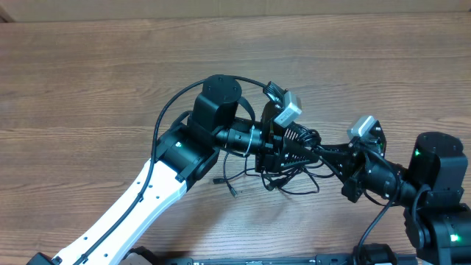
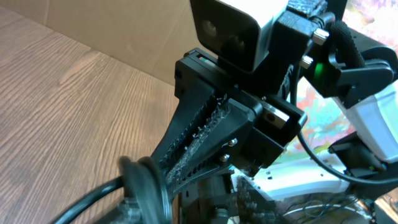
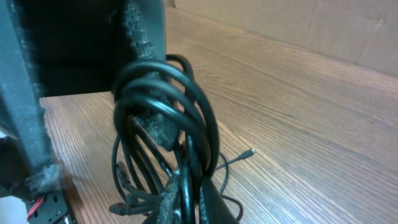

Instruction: Untangle cables

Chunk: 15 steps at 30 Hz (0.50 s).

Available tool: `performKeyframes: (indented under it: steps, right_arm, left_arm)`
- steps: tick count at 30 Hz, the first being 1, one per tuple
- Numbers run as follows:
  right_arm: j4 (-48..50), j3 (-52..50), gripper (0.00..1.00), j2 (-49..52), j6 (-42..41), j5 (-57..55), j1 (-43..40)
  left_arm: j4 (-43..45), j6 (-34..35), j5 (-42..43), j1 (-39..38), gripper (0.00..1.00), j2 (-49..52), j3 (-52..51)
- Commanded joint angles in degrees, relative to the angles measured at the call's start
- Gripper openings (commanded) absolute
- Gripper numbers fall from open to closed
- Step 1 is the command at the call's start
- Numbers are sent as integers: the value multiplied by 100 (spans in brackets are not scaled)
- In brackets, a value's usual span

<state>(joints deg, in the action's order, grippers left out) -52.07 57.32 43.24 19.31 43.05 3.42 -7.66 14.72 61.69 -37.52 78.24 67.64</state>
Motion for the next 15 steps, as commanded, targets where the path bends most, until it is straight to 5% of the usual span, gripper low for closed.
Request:
performKeyframes:
  steps: [1,6,15]
  right_arm:
    - [33,131,4,-52,-114,17,9]
    - [-94,131,4,-52,485,905,9]
    - [-214,129,4,-52,636,1368,15]
  left_arm:
    - [17,-11,-175,-39,4,9,87]
    - [2,1475,-1987,-39,4,9,87]
    - [17,2256,-2382,-39,4,13,87]
